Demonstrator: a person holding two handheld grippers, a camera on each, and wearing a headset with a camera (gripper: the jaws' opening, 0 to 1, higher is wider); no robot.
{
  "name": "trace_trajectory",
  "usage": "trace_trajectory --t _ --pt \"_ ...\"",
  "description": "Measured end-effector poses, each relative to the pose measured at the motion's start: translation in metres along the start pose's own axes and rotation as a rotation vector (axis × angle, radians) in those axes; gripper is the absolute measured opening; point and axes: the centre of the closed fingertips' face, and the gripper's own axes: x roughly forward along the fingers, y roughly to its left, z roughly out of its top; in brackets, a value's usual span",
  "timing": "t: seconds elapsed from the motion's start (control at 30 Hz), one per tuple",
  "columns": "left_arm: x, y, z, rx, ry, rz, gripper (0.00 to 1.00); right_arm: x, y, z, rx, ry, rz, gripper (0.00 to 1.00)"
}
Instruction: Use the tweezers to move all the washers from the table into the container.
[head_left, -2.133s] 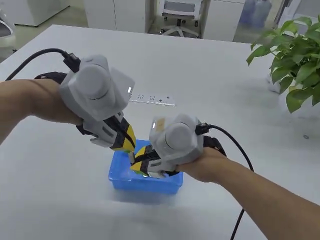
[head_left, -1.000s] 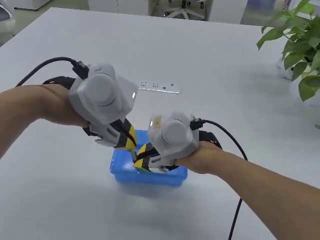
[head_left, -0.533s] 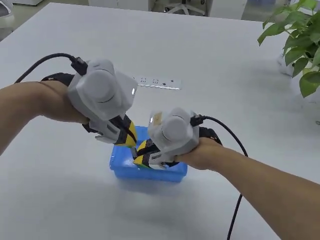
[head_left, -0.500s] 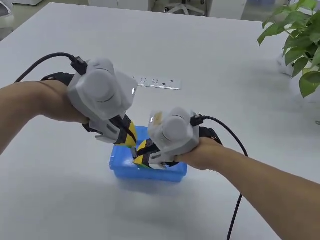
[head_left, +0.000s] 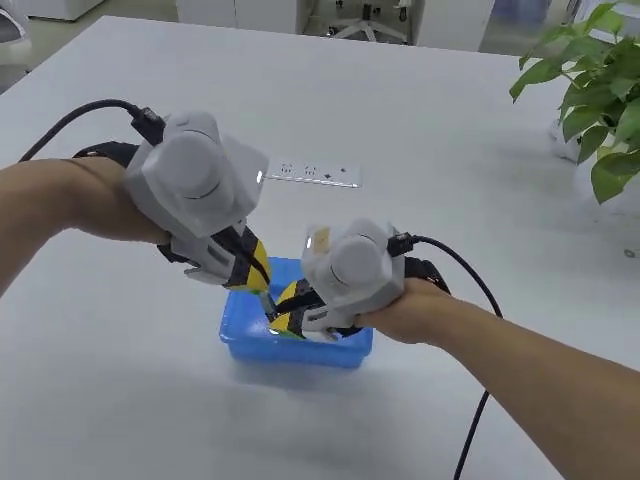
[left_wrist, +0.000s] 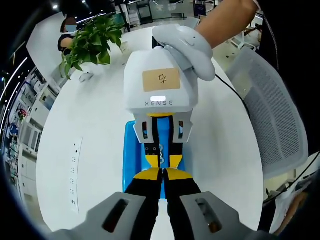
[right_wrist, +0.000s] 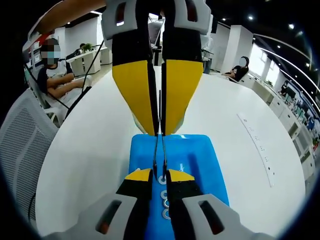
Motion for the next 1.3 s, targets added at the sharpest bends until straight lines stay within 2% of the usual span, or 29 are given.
trace_trajectory --t 0.67,0.83,1.07,1.3 --pt "-0.022 -0.004 0.013 0.006 -0.032 0.038 0.06 -0.023 0.003 0.017 0.006 -0.048 -0.050 0.08" --pt "-0.029 -0.009 0.019 0.003 -0.049 0.034 0.06 -0.030 0.008 0.021 0.014 -0.060 -0.050 0.07" --pt "-0.036 -0.017 0.025 0.005 -0.069 0.025 0.06 -0.040 0.017 0.027 -0.039 -0.069 -0.049 0.06" --pt "-0.038 -0.024 0.025 0.008 -0.058 0.017 0.06 -0.043 0.023 0.027 -0.042 -0.067 -0.036 0.05"
